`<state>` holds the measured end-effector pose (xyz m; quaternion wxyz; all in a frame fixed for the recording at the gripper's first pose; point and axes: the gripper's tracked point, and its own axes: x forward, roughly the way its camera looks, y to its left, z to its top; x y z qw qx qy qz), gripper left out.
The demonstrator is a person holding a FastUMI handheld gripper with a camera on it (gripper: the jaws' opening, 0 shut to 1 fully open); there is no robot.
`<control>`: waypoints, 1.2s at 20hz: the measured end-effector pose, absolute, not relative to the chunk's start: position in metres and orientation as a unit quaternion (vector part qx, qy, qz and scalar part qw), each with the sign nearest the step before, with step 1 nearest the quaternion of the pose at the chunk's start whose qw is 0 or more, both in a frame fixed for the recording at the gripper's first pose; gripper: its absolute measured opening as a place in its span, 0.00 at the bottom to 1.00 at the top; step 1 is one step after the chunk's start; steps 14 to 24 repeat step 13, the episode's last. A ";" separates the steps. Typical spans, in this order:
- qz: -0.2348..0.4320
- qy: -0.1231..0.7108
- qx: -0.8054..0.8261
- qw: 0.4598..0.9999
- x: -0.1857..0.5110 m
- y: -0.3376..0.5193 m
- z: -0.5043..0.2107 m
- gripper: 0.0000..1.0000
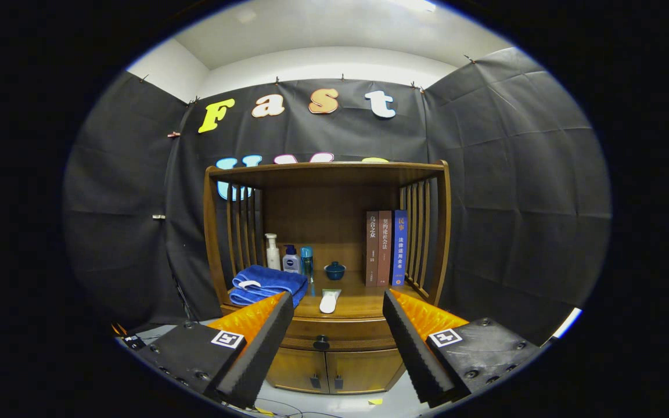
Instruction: Pull open the drawer, take out the items inside it, and place them on the countertop above the cabinet.
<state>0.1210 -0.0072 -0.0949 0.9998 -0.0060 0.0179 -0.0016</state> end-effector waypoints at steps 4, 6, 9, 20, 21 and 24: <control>-0.004 0.018 -0.013 1.000 0.121 -0.007 -0.093 1.00; -0.003 0.019 -0.014 1.000 0.121 -0.006 -0.093 1.00; -0.002 0.019 -0.010 1.000 0.121 -0.005 -0.093 1.00; -0.005 0.018 -0.010 1.000 0.120 -0.007 -0.093 1.00; -0.005 0.018 -0.010 1.000 0.120 -0.007 -0.093 1.00; -0.005 0.018 -0.010 1.000 0.120 -0.007 -0.093 1.00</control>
